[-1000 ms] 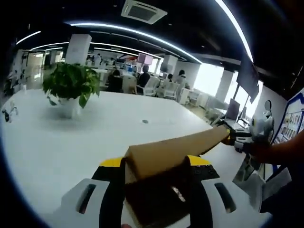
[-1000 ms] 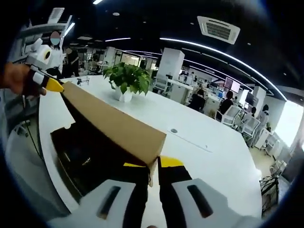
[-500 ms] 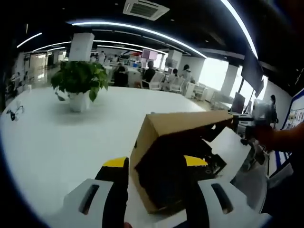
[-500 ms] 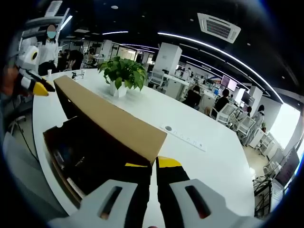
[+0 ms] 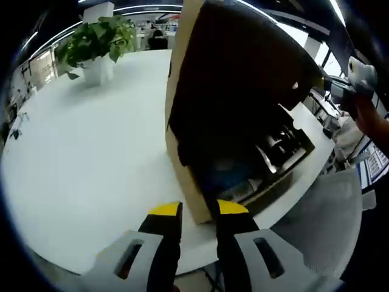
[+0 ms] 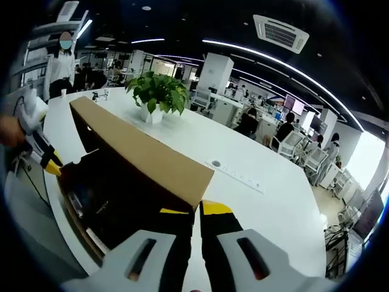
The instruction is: Operate the shoe box by opening the lid, removing the specified soft item, and placing it in the target area until the item is outside and the box remains undamaged.
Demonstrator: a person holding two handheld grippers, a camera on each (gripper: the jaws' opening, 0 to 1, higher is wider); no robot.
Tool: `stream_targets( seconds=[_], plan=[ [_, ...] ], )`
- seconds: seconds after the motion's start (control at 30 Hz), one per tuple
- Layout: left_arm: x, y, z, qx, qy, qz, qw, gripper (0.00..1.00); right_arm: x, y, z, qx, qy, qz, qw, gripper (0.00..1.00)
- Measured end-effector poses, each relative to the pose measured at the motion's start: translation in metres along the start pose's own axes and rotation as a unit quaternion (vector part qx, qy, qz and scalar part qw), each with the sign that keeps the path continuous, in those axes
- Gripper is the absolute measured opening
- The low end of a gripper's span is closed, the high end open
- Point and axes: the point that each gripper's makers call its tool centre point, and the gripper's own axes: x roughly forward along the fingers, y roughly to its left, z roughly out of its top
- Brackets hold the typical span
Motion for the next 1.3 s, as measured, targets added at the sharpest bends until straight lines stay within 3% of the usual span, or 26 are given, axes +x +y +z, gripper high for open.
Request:
stream_targets(
  seconds=[0.13, 0.17, 0.93, 1.3],
  plan=[
    [0.002, -0.008, 0.002, -0.012, 0.001, -0.017, 0.9998, 0.07, 0.000, 0.000, -0.001, -0.001, 0.001, 0.001, 1.0000, 0.02],
    [0.002, -0.006, 0.002, -0.003, 0.003, -0.007, 1.0000, 0.07, 0.000, 0.000, -0.001, 0.000, 0.001, 0.000, 1.0000, 0.02],
    [0.005, 0.002, 0.000, 0.001, 0.001, -0.014, 0.9999, 0.05, 0.012, -0.008, 0.005, 0.013, 0.014, -0.012, 0.9997, 0.00],
    [0.006, 0.001, -0.001, 0.007, -0.004, -0.020, 0.9998, 0.06, 0.024, -0.016, 0.011, 0.017, 0.023, -0.036, 0.9989, 0.00]
  ],
)
